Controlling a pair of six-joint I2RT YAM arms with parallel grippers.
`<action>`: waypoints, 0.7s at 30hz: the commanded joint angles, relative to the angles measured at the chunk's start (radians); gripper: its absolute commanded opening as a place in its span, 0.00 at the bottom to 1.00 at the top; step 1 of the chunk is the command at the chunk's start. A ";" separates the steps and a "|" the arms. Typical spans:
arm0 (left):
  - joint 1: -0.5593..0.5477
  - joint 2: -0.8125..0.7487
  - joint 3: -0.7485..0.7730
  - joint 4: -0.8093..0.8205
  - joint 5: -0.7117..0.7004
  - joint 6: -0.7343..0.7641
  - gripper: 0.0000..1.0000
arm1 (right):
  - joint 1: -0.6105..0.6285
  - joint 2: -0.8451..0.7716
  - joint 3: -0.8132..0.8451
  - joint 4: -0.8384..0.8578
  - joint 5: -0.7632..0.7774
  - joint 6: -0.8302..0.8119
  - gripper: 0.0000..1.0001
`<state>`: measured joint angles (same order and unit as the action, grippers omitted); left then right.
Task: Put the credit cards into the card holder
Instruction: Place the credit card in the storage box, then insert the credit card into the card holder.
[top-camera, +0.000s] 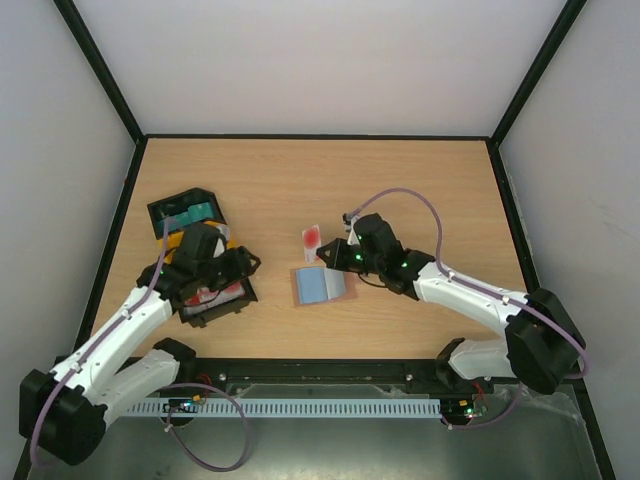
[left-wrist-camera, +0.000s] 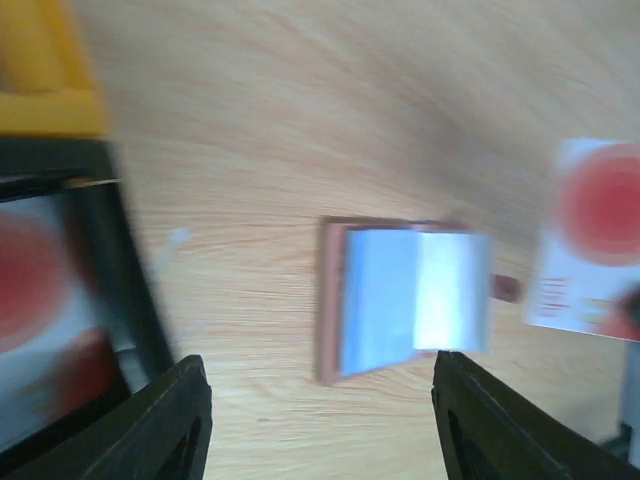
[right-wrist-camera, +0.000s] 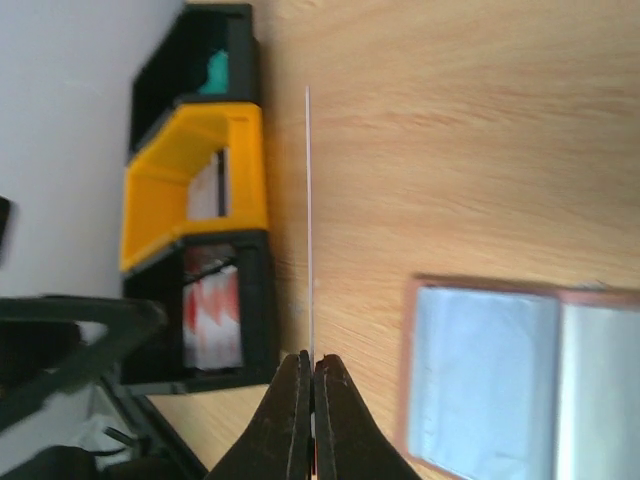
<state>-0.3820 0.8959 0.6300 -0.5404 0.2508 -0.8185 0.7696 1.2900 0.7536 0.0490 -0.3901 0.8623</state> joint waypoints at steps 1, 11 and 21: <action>-0.118 0.048 0.038 0.181 0.030 -0.064 0.64 | -0.004 -0.033 -0.065 -0.127 0.002 -0.089 0.02; -0.416 0.385 0.089 0.331 -0.164 -0.121 0.56 | -0.016 -0.100 -0.261 -0.022 0.030 -0.018 0.02; -0.484 0.561 0.093 0.371 -0.252 -0.120 0.47 | -0.065 -0.130 -0.368 0.114 -0.002 -0.024 0.02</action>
<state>-0.8593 1.4357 0.7082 -0.1753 0.0761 -0.9329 0.7158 1.1576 0.4107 0.0570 -0.3832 0.8455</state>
